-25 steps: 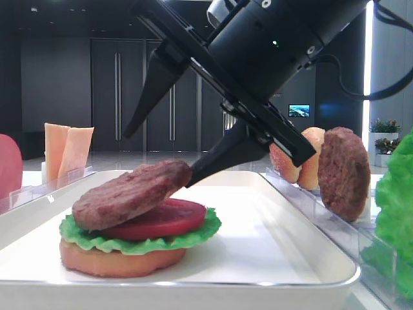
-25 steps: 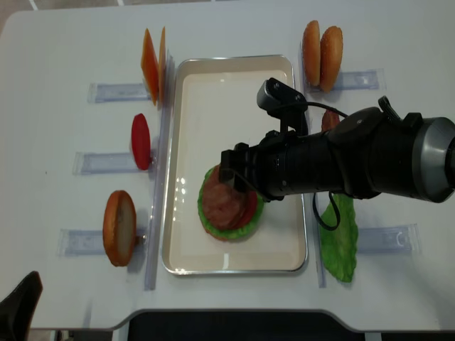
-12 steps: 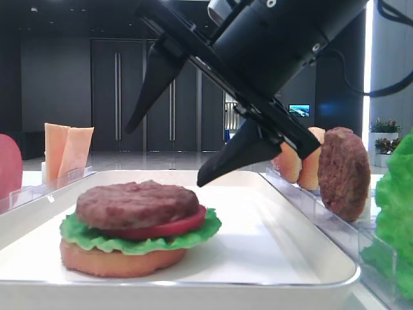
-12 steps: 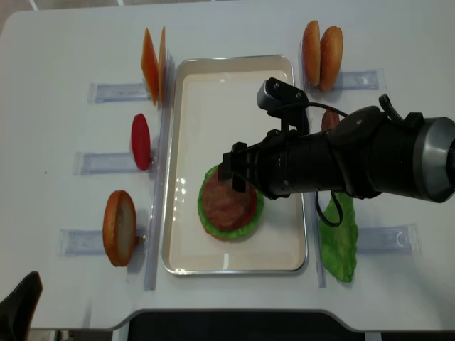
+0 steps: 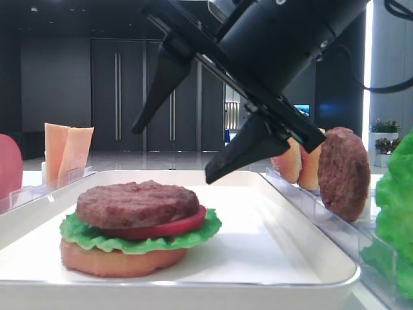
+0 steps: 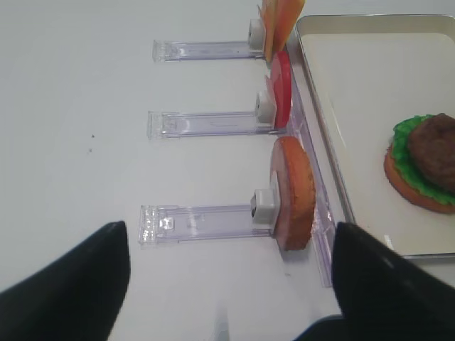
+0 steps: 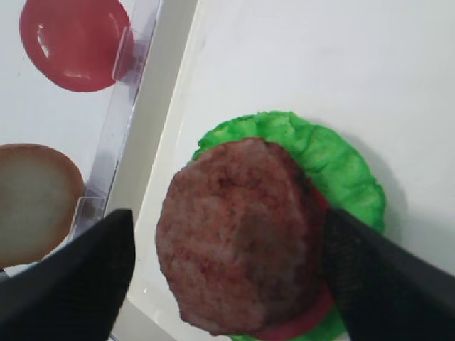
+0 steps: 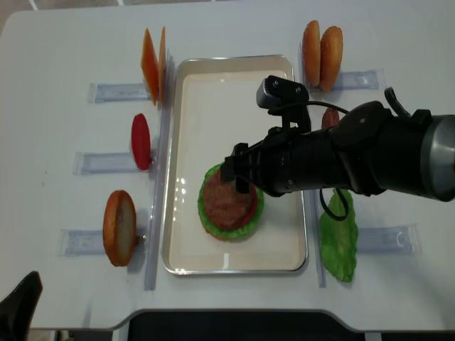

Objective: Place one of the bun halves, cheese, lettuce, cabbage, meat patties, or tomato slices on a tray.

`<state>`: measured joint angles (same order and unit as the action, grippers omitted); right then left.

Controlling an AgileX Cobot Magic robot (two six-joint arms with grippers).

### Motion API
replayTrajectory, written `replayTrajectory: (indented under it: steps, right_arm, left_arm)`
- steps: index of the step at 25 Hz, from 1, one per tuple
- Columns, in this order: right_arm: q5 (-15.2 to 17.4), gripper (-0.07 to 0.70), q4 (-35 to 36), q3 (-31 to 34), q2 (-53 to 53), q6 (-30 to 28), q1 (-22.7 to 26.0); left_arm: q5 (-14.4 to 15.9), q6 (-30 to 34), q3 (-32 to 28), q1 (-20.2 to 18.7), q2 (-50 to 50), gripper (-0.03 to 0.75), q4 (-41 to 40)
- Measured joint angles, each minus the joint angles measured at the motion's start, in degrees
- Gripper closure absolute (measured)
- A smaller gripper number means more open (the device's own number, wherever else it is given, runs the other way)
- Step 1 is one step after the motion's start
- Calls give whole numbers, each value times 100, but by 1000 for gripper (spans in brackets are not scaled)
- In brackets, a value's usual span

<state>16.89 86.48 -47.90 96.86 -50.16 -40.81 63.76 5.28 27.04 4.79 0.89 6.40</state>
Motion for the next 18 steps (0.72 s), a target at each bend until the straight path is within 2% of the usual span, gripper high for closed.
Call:
replayTrajectory:
  steps: [3, 8, 14, 18]
  right_arm:
    - [123, 112, -556, 0, -82, 323, 152]
    - [462, 111, -1907, 0, -248, 1374, 299]
    - [822, 111, -2398, -69, -488, 1921, 299]
    - [1252, 111, -3215, -420, -557, 2643, 299]
  left_arm:
    - [0, 0, 0, 0, 0, 24, 0]
    - [0, 0, 0, 0, 0, 24, 0]
    - [0, 0, 0, 0, 0, 24, 0]
    - [0, 0, 0, 0, 0, 24, 0]
